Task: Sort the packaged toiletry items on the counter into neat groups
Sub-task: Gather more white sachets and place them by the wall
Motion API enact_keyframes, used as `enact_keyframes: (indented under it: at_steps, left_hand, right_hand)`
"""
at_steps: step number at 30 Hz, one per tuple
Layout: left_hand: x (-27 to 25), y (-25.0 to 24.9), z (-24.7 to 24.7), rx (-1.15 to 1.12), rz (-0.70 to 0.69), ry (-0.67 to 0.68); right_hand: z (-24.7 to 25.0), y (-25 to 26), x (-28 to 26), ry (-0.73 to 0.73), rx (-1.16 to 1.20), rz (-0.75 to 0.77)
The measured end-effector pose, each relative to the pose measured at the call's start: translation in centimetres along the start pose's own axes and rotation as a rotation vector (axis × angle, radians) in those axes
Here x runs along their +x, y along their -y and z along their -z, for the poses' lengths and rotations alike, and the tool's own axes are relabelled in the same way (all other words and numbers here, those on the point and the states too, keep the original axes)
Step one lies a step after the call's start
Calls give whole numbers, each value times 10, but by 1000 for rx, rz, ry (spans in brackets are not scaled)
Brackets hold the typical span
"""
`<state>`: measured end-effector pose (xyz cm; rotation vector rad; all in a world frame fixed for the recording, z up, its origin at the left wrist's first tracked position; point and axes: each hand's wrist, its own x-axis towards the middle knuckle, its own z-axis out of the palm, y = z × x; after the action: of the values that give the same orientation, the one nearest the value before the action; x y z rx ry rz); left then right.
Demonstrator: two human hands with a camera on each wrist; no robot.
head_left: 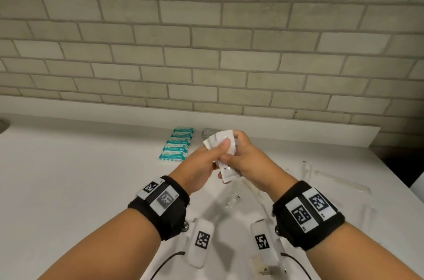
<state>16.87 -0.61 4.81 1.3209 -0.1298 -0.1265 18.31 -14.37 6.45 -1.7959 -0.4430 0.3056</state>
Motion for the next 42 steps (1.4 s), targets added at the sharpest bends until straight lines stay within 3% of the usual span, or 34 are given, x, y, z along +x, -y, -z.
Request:
enact_keyframes:
  at_steps: [3,8,13,16,19,26,31,33,35,38,40,42]
  left_hand:
    - [0,-1,-8,-111,72,-60]
    - [5,-7,6,-125,60,-206]
    - [1,-8,-2,3,120,-94]
    - [1,-4,-4,-45,204,-63]
    - [2,-3,-3,-49,261,-67]
    - [4,-1,3,-112,254,-133]
    - [6,-1,9,-121,259,-125]
    - [8,-2,12,-162,223,-176]
    - [12,-2,20,-290,135,-245]
    - [22,-1,41,-378,-6,-340]
    - [29,2,50,-412,-34,-346]
    - [33,9,53,-430,-15,-331]
  right_hand:
    - [-10,1,2,37,-231,13]
    - [-1,6,-6,-185,-604,147]
    - [-8,8,-7,100,-891,343]
    - [-5,6,-2,40,-869,378]
    - [-4,5,-1,81,-874,373]
    - [-11,-2,5,64,-860,357]
    - [-19,-11,13,28,-959,471]
    - [-18,-11,19,82,-879,362]
    - [-17,-8,24,113,-633,182]
    - [-19,-12,36,55,-314,-22]
    - [-25,-15,44,97,-44,-164]
    - [-33,-19,53,136,184,-214]
